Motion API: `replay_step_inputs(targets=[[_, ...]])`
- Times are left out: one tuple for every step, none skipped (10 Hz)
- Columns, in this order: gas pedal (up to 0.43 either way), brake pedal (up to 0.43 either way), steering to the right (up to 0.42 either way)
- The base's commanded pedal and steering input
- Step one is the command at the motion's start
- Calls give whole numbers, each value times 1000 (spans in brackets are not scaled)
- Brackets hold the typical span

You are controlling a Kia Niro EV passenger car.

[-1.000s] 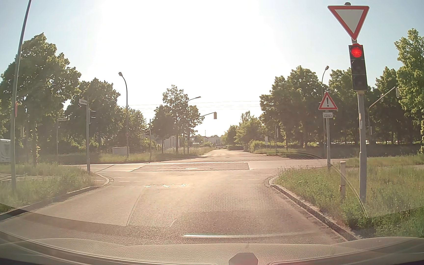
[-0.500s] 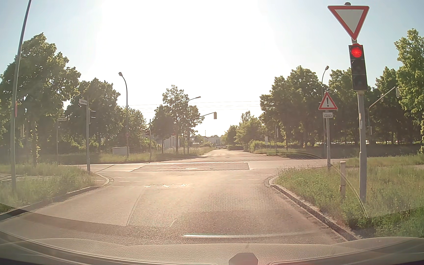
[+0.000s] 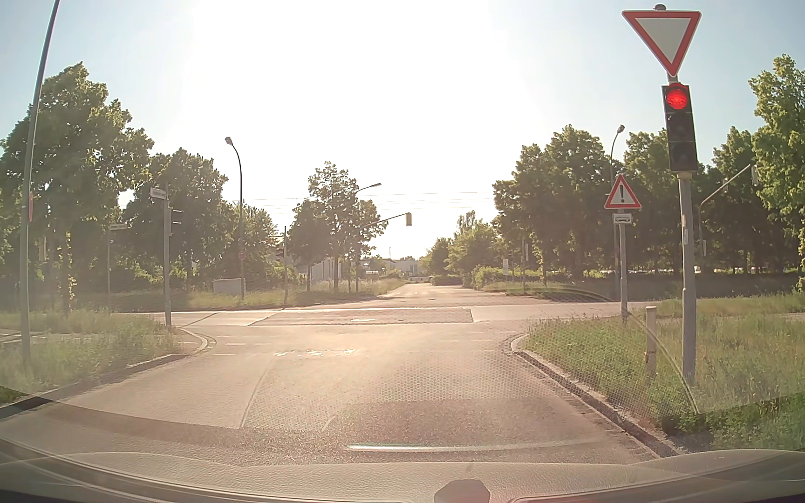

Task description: Follow the waypoints while adhering to traffic rules and regulations

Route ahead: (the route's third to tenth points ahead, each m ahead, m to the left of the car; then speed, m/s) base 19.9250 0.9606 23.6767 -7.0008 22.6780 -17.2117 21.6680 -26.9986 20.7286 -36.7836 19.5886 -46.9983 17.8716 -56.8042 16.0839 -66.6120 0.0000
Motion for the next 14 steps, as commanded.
replay_step_inputs(targets=[[0, 305, -18], [0, 305, -18], [0, 305, -19], [0, 305, -19], [0, 311, -19], [0, 305, -19], [0, 305, -19], [0, 305, -20], [0, 305, -20], [0, 305, -20], [0, 305, -20], [0, 305, -20], [0, 305, -20], [0, 305, -20]])
